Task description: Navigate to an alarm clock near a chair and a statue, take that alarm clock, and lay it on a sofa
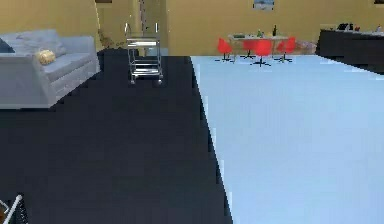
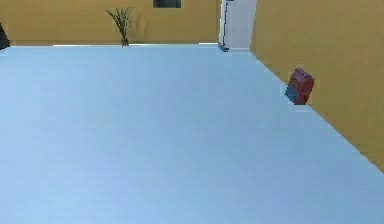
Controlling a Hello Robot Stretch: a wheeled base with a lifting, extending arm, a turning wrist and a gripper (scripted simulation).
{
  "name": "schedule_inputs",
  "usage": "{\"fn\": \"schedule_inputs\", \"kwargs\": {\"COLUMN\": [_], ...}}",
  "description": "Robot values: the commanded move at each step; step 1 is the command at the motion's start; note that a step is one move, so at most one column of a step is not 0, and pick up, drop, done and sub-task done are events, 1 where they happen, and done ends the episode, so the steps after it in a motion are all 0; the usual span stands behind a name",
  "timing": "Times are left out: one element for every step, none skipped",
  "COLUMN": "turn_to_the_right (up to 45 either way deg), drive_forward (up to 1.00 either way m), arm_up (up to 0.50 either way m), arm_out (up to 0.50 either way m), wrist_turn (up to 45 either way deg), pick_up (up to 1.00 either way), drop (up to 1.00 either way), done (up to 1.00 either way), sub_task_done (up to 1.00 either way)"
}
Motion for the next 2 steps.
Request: {"fn": "schedule_inputs", "kwargs": {"turn_to_the_right": [0.0,0.0], "drive_forward": [1.0,1.0], "arm_up": [0.0,0.0], "arm_out": [0.0,0.0], "wrist_turn": [0.0,0.0], "pick_up": [0.0,0.0], "drop": [0.0,0.0], "done": [0.0,0.0], "sub_task_done": [0.0,0.0]}}
